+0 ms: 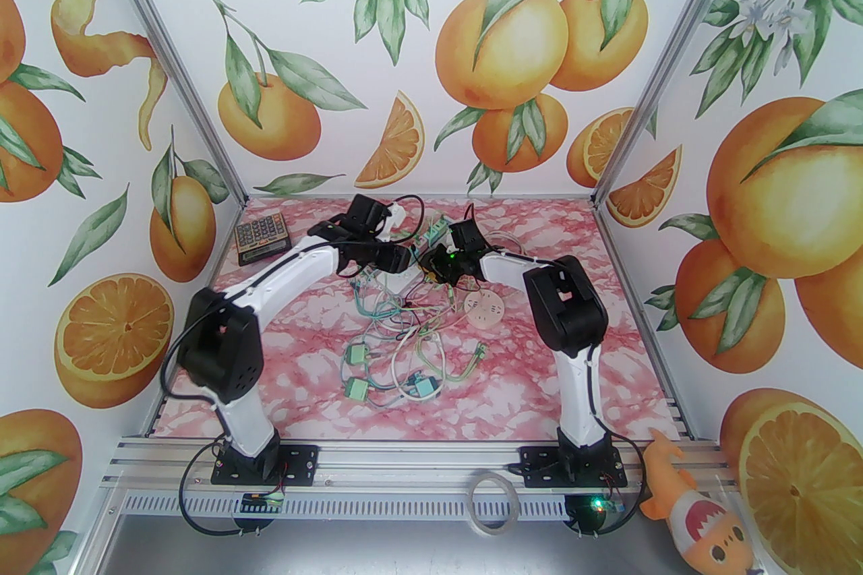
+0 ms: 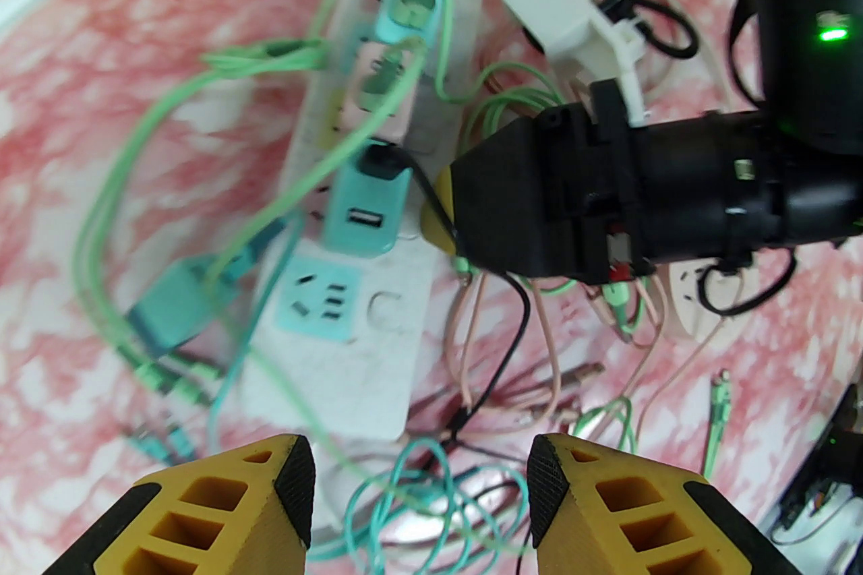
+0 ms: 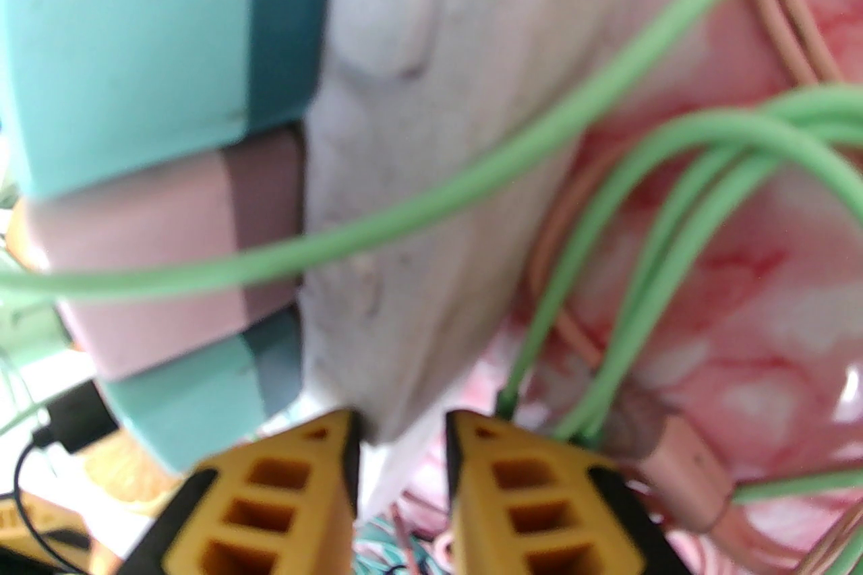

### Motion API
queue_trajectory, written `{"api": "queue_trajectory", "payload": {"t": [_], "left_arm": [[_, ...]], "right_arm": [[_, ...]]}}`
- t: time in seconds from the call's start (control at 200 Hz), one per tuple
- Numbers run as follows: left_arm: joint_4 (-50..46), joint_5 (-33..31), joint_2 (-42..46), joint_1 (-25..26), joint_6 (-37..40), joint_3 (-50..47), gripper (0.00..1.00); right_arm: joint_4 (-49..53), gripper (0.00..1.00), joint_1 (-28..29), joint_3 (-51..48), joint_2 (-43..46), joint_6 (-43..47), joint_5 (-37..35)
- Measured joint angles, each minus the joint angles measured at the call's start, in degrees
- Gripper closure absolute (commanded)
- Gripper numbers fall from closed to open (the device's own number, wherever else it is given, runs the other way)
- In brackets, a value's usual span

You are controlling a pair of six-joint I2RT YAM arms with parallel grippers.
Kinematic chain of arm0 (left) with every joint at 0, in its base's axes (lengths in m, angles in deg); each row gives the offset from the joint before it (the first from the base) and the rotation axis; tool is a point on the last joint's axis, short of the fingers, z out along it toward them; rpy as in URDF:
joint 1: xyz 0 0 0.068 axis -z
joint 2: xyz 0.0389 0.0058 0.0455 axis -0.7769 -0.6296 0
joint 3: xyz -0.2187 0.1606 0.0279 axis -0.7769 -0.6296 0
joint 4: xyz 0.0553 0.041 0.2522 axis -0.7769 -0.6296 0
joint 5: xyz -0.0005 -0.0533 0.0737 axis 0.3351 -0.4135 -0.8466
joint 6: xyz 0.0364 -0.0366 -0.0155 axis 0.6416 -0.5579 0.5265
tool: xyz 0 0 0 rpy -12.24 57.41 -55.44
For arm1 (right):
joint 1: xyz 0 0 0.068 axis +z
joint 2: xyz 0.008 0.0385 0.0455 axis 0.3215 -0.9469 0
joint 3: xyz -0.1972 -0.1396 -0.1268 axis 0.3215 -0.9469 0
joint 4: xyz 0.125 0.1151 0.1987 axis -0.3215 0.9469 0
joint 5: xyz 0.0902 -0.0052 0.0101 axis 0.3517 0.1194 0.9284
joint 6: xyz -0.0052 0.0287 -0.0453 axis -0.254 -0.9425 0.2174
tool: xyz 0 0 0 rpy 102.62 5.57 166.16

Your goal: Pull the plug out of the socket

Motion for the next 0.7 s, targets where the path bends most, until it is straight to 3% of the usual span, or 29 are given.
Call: {"api": "queue_trajectory", "payload": {"t": [0.701], "left_arm": [[2.25, -1.33, -15.15, 0.26, 6.01, 10.36, 0.45]], "right_arm": [[2.4, 0.71, -2.32, 0.63, 0.96, 0.83, 0.48]]}}
